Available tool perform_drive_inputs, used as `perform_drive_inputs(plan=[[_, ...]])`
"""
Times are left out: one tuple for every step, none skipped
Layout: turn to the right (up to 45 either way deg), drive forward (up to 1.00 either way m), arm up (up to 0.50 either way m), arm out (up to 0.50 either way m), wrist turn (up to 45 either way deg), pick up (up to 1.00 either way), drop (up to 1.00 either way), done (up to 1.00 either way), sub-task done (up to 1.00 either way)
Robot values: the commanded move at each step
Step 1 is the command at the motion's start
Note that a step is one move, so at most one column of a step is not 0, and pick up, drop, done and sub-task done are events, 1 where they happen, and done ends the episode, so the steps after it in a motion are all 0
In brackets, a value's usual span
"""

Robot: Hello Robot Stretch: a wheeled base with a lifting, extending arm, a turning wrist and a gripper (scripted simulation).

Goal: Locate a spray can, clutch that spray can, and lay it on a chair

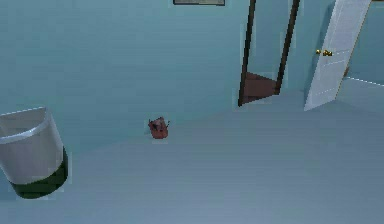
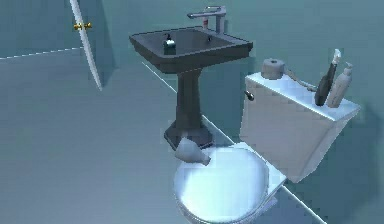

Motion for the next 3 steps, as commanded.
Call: perform_drive_inputs(plan=[[0.0, 0.0, 0.5, 0.0, 0.0, 0.0, 0.0, 0.0, 0.0], [0.0, 0.0, 0.2, 0.0, 0.0, 0.0, 0.0, 0.0, 0.0], [0.0, 0.0, 0.0, 0.5, 0.0, 0.0, 0.0, 0.0, 0.0]])
